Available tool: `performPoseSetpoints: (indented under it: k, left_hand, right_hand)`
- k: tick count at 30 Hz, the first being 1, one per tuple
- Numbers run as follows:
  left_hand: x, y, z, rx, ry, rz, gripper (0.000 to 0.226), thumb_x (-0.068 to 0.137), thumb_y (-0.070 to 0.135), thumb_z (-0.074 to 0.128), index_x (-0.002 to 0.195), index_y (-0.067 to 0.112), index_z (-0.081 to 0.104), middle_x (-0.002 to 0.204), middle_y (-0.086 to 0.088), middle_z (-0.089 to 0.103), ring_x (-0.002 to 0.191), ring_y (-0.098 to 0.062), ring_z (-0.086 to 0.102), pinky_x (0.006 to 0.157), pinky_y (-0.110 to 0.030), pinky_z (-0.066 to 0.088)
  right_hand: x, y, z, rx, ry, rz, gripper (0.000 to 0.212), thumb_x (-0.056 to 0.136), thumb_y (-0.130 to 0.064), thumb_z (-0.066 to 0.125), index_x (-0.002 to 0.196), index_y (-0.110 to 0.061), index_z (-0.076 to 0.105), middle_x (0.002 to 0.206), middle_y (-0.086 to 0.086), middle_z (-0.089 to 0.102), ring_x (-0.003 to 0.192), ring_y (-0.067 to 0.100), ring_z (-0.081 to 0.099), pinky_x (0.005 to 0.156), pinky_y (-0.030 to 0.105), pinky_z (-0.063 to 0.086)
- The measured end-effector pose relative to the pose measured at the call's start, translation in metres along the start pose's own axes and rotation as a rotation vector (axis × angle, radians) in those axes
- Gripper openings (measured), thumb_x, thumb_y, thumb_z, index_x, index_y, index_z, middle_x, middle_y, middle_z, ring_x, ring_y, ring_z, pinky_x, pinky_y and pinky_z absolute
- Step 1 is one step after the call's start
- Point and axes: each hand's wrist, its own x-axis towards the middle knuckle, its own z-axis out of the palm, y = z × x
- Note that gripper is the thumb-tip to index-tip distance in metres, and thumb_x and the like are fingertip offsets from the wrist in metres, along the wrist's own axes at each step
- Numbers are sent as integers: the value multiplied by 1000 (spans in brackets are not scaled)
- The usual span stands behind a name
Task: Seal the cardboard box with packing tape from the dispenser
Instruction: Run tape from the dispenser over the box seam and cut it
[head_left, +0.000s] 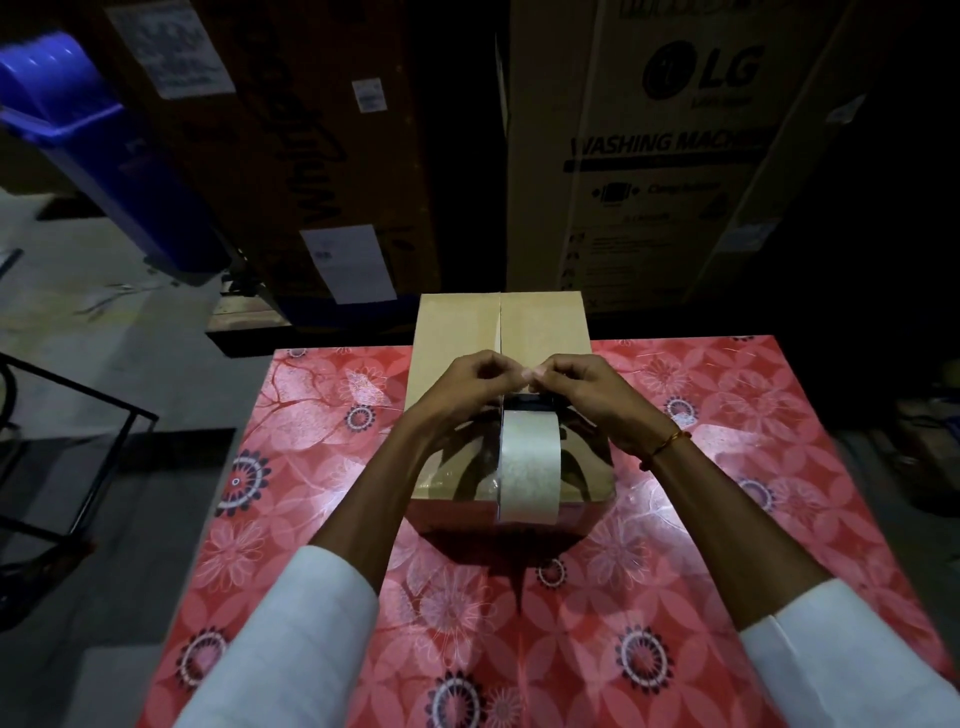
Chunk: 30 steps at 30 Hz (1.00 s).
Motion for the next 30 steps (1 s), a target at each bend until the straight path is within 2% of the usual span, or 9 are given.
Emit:
performPoseSetpoints:
  k: [3,5,9,12,14,20,22,25,30]
  left_hand:
    - [3,8,-1,103,-45,-4,21,91,33,71,88,12,67,91,-6,67,86,-19,62,76,-32,48]
    - [4,8,-3,124,-42,0,25,92,31,70,82,10,63,85,-9,63,77,-18,56,69,-31,43]
    - [3,4,0,44,-10,5,24,94,26,69,85,5,60,82,-10,61,70,-14,59,61,-23,49]
    - [0,3,4,-87,4,7,22,98,22,64,83,5,63,87,-9,65,81,-20,63,69,-28,52]
    - [-2,2,8,-103,49,25,21,99,21,61,84,6,64,88,-8,65,83,-20,63,73,-31,51]
    - [-2,-9,29,88,309,156,27,98,30,62,81,10,62,83,-4,66,84,-24,65,80,-39,53]
    - [-3,-10,29,86,338,166,28,99,32,60,77,14,60,82,-2,65,83,-25,66,78,-36,53]
    - [-10,-9,27,-112,323,125,27,101,30,57,84,9,59,84,-7,63,77,-20,60,63,-29,50]
    - [-16,-9,21,-365,295,49,25,100,25,60,78,14,63,88,-13,66,85,-27,60,77,-40,47]
  right_hand:
    - [-1,1,-2,13,-7,-7,28,101,-24,56,102,1,69,106,26,67,91,26,64,78,34,52]
    - [-2,2,-1,25,11,-5,34,101,-29,56,99,3,68,103,33,62,86,29,59,75,37,50]
    - [-4,0,2,91,41,-11,32,101,-28,56,93,2,63,84,14,54,72,19,49,57,20,45]
    - [-2,3,5,108,73,-31,31,102,-23,55,100,8,60,82,9,54,67,13,49,53,15,44]
    - [1,7,9,78,116,-53,30,102,-23,54,99,6,60,85,13,56,72,17,54,59,20,48]
    - [3,9,18,-16,253,-96,27,101,-24,57,95,3,61,81,8,57,70,14,53,53,11,46]
    - [-1,12,18,52,279,-85,26,100,-25,58,100,1,60,86,7,58,74,14,54,59,15,48]
    - [-12,18,20,202,277,-53,22,101,-25,56,109,-5,60,93,7,62,82,15,58,79,32,51]
    - [-34,26,28,338,216,46,29,102,-13,51,131,-15,51,123,15,66,109,26,67,92,36,55]
